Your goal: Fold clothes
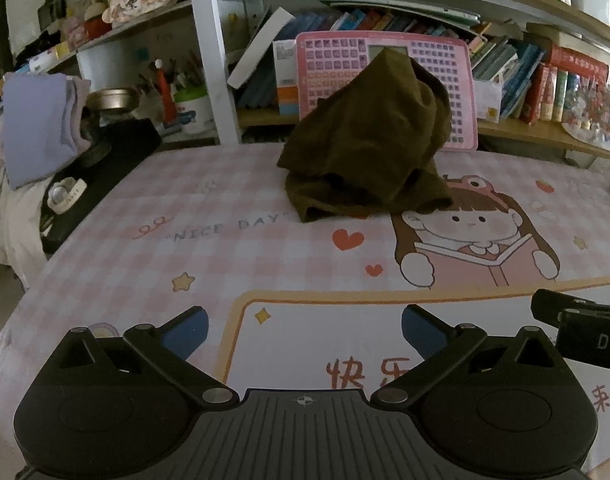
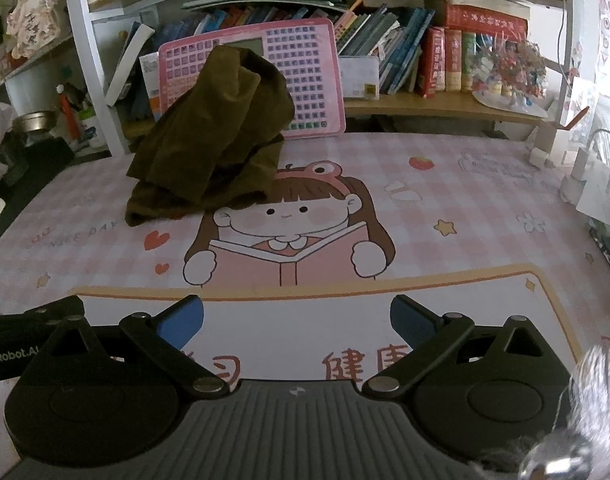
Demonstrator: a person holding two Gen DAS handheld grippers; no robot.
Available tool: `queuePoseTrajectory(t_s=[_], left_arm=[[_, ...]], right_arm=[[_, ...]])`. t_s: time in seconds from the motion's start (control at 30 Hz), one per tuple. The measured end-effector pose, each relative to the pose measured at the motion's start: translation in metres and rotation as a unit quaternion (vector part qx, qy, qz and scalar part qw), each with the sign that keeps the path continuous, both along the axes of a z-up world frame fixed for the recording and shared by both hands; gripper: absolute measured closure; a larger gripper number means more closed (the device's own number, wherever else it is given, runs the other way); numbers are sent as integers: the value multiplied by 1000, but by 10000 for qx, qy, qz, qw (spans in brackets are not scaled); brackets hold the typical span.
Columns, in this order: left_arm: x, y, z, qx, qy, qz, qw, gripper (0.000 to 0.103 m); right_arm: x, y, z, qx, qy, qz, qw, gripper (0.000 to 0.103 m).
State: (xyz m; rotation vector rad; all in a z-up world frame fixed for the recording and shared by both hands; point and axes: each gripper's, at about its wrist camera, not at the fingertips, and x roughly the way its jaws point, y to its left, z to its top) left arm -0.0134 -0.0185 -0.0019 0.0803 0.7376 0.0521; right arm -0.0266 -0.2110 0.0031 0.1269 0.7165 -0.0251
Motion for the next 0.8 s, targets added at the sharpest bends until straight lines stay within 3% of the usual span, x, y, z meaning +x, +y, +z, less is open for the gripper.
queuePoseTrajectory(t_s=[0.8], left_arm=[[9,8,-9,-2,167,-84,9998,0]], right_arm=[[9,8,-8,50,160,0,9999,2]])
